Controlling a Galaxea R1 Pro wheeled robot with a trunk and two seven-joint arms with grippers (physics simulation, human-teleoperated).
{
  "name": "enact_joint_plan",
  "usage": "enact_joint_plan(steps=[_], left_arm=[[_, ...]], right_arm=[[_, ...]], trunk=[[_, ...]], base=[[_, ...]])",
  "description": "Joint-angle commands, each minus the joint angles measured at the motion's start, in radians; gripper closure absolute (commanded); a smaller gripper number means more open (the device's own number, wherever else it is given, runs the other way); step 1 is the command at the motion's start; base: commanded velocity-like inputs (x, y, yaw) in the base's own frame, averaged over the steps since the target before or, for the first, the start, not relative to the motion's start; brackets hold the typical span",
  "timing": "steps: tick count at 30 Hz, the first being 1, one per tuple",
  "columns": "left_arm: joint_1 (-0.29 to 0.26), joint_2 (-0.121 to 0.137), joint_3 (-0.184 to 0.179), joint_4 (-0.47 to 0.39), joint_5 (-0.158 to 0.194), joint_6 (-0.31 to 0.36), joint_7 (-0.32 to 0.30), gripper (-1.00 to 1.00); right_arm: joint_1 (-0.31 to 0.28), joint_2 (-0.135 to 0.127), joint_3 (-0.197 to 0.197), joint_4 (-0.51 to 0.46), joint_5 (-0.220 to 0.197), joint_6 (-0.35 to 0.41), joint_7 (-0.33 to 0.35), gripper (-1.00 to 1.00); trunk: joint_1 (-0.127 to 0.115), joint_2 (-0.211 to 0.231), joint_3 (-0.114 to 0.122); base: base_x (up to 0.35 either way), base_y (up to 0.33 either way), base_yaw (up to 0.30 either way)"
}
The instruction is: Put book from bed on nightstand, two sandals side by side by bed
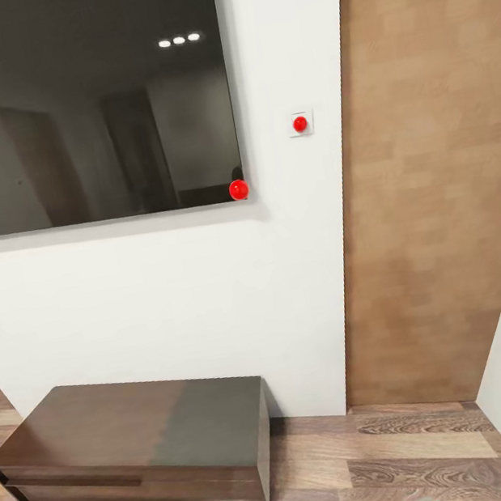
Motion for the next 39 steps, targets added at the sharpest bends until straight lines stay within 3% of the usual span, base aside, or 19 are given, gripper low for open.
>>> enact_joint_plan(steps=[1, 3, 4, 5, 6, 7, 10, 11, 15, 16, 21, 22, 29, 30, 32, 33, 34, 37, 39], left_arm=[[0.011, -0.010, 0.006, -0.058, 0.000, 0.022, 0.000, -1.00], [0.037, -0.025, 0.006, -0.178, 0.000, 0.072, 0.003, -1.00], [0.037, -0.025, 0.006, -0.178, 0.000, 0.072, 0.003, -1.00], [0.050, -0.031, 0.005, -0.240, 0.001, 0.103, 0.003, -1.00], [0.071, -0.042, 0.004, -0.352, 0.001, 0.168, 0.005, -1.00], [0.071, -0.042, 0.004, -0.352, 0.001, 0.168, 0.005, -1.00], [0.090, -0.052, 0.001, -0.479, 0.001, 0.263, 0.006, -1.00], [0.098, -0.062, -0.001, -0.568, 0.001, 0.349, 0.006, -1.00], [0.104, -0.075, -0.003, -0.703, 0.002, 0.456, 0.006, -1.00], [0.107, -0.100, -0.018, -0.918, 0.001, 0.603, 0.007, -1.00], [0.108, -0.109, -0.036, -0.999, -0.001, 0.633, 0.023, -1.00], [0.113, -0.117, -0.072, -1.100, 0.001, 0.657, 0.083, -1.00], [0.114, -0.118, -0.083, -1.135, 0.026, 0.661, 0.111, -1.00], [0.113, -0.116, -0.084, -1.137, 0.052, 0.660, 0.114, -1.00], [0.113, -0.114, -0.084, -1.136, 0.070, 0.659, 0.116, -1.00], [0.112, -0.110, -0.082, -1.135, 0.133, 0.656, 0.122, -1.00], [0.112, -0.108, -0.081, -1.134, 0.153, 0.654, 0.124, -1.00], [0.111, -0.106, -0.078, -1.129, 0.202, 0.651, 0.127, -1.00], [0.111, -0.106, -0.077, -1.125, 0.213, 0.648, 0.128, -1.00]], right_arm=[[-0.001, 0.001, 0.002, -0.032, 0.001, 0.026, -0.001, -1.00], [0.000, 0.001, 0.004, -0.106, 0.001, 0.087, -0.001, -1.00], [0.000, 0.001, 0.004, -0.106, 0.001, 0.087, -0.001, -1.00], [0.002, 0.001, 0.005, -0.151, 0.001, 0.127, -0.001, -1.00], [0.006, 0.000, 0.005, -0.262, 0.001, 0.222, -0.001, -1.00], [0.006, 0.000, 0.005, -0.262, 0.001, 0.222, -0.001, -1.00], [0.022, -0.001, 0.004, -0.452, 0.001, 0.362, -0.002, -1.00], [0.056, -0.003, 0.006, -0.624, 0.001, 0.466, 0.000, -1.00], [0.088, -0.004, 0.031, -0.774, 0.000, 0.539, 0.002, -1.00], [0.098, 0.001, 0.121, -0.871, 0.001, 0.604, 0.004, -1.00], [0.093, 0.004, 0.159, -0.911, 0.000, 0.655, 0.004, -1.00], [0.087, 0.006, 0.246, -1.003, -0.002, 0.753, 0.004, -1.00], [0.082, 0.014, 0.291, -1.060, -0.003, 0.786, 0.004, -1.00], [0.074, 0.020, 0.297, -1.071, -0.004, 0.790, 0.004, -1.00], [0.067, 0.023, 0.299, -1.075, -0.005, 0.792, 0.004, -1.00], [0.046, 0.029, 0.304, -1.082, -0.008, 0.795, 0.005, -1.00], [0.040, 0.031, 0.305, -1.084, -0.008, 0.796, 0.005, -1.00], [0.019, 0.041, 0.308, -1.087, -0.009, 0.798, 0.005, -1.00], [0.012, 0.047, 0.308, -1.088, -0.010, 0.798, 0.005, -1.00]], trunk=[[0.000, -0.001, -0.001], [0.000, -0.001, -0.001], [0.000, -0.001, -0.001], [0.000, -0.001, -0.001], [0.000, -0.001, -0.001], [0.000, -0.001, -0.001], [0.000, -0.001, -0.001], [0.000, -0.001, -0.001], [0.000, -0.001, -0.001], [0.000, -0.001, -0.001], [0.000, -0.001, -0.001], [0.000, -0.001, -0.001], [0.000, -0.001, -0.001], [0.000, -0.001, -0.001], [0.000, -0.001, -0.001], [0.000, -0.001, -0.001], [0.000, -0.001, -0.002], [0.000, -0.001, -0.003], [0.000, -0.001, -0.003]], base=[[0.000, 0.000, 0.000], [0.000, 0.000, 0.000], [0.000, 0.000, 0.000], [0.000, 0.000, 0.000], [0.000, 0.000, 0.000], [0.000, 0.000, 0.000], [0.000, 0.000, 0.000], [0.000, 0.000, 0.000], [0.000, 0.000, 0.001], [0.000, 0.000, 0.198], [0.000, 0.000, 0.227], [0.000, 0.000, 0.272], [0.000, 0.000, 0.278], [0.000, 0.000, 0.284], [0.000, 0.000, 0.284], [0.000, 0.000, 0.280], [0.000, 0.000, 0.277], [0.000, 0.000, 0.274], [0.000, 0.000, 0.274]])
